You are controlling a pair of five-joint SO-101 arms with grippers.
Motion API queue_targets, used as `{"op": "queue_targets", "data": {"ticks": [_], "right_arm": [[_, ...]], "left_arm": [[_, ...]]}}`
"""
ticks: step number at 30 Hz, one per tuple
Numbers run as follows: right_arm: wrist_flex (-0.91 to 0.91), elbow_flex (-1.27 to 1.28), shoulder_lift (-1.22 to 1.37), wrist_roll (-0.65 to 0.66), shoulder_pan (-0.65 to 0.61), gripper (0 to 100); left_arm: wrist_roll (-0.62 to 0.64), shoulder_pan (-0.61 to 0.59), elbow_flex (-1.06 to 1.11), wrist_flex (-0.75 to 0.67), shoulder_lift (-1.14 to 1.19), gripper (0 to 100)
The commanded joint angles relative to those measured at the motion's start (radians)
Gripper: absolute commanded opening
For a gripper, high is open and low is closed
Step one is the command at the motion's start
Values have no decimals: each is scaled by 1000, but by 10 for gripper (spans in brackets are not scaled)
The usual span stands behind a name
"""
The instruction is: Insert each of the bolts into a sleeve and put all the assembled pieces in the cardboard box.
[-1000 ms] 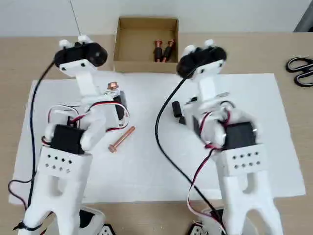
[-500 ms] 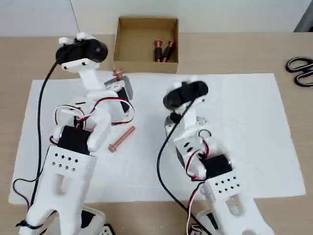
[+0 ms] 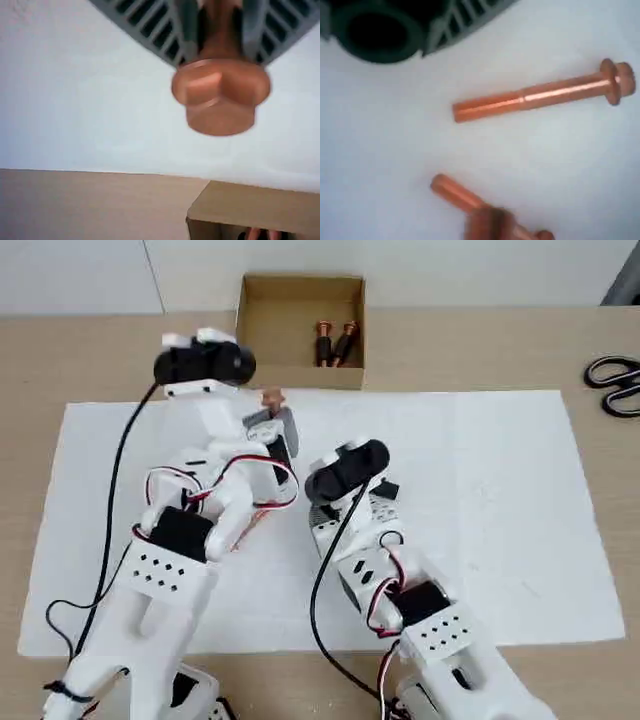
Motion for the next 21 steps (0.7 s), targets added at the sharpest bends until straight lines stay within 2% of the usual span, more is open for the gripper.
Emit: {"op": "queue_targets", "data": {"ticks": [1, 9, 21], "right_arm": [[-25, 14, -97, 9, -12, 4], [-104, 166, -312, 9, -13, 4], [-79, 176, -323, -44, -13, 4]], "left_arm": [[5, 3, -4, -37, -38, 6], [44, 78, -12, -15, -40, 6], [41, 106, -5, -57, -40, 6]]}}
